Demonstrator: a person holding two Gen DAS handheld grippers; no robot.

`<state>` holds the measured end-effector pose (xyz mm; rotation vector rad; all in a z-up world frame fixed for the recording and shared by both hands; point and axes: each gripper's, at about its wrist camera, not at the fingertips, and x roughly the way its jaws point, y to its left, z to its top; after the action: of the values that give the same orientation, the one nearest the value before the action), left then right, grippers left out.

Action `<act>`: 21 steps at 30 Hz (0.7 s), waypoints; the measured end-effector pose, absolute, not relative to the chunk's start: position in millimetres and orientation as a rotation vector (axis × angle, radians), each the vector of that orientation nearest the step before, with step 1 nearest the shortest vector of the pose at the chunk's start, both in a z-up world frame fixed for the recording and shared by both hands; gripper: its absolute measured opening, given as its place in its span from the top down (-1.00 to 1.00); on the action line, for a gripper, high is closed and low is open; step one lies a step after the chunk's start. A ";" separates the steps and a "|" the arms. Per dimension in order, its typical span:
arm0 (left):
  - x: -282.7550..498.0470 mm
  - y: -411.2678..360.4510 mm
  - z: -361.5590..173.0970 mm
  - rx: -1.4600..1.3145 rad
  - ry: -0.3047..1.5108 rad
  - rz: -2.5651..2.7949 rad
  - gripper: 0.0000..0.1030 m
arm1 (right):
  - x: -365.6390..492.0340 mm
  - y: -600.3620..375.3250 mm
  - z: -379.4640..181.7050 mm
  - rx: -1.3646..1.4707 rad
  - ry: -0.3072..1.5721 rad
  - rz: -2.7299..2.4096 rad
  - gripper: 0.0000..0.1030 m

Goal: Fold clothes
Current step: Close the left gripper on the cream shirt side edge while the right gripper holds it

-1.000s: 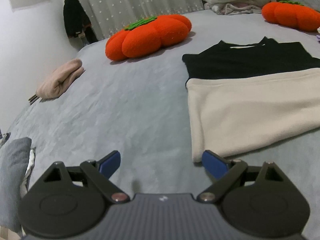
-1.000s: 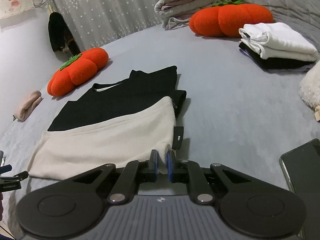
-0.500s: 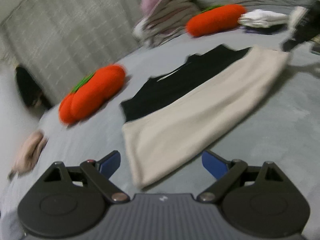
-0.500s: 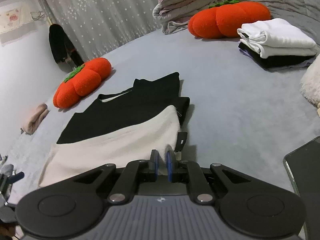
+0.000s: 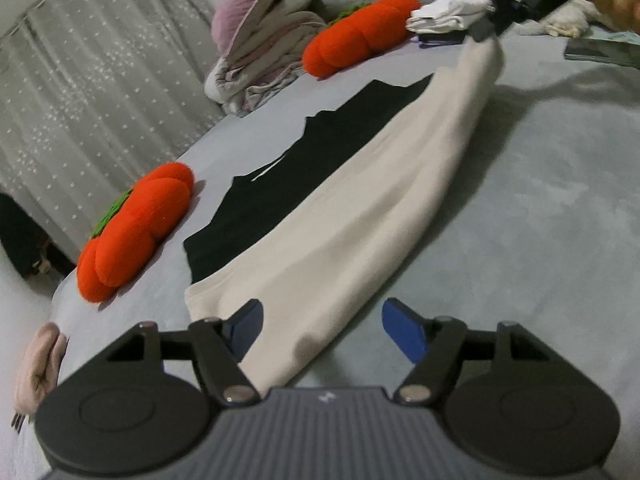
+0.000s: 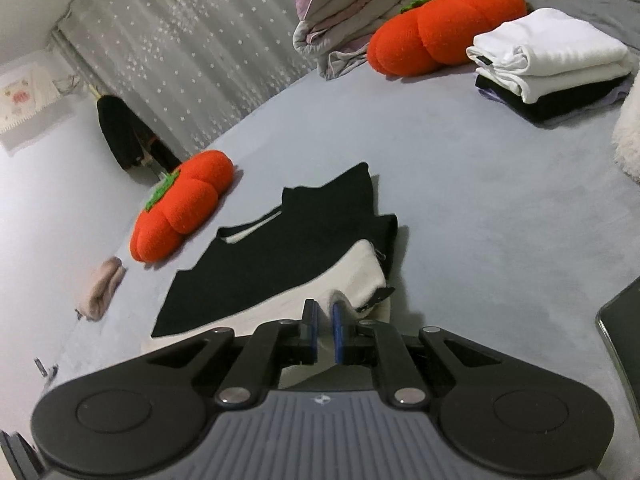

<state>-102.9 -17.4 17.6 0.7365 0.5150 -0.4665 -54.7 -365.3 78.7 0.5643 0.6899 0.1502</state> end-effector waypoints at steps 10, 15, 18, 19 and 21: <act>-90.6 -30.3 7.3 0.807 0.507 -0.507 -0.42 | -47.9 -360.4 85.5 0.571 0.679 0.153 0.81; -74.3 -30.0 6.9 0.786 0.573 -0.514 0.59 | -49.9 -363.5 82.9 0.584 0.687 0.152 0.81; -68.4 -29.2 9.2 0.759 0.598 -0.499 0.69 | -51.3 -364.2 83.0 0.574 0.685 0.147 0.81; -66.4 -27.9 11.2 0.742 0.604 -0.497 0.71 | -51.7 -364.0 83.0 0.568 0.685 0.146 0.81; -62.1 -24.3 15.8 0.704 0.614 -0.492 0.72 | -52.1 -362.4 82.6 0.539 0.687 0.146 0.81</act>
<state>-62.1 -24.3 15.8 0.7035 0.6145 -0.4915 -52.1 -362.4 82.6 0.5391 0.6867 0.1457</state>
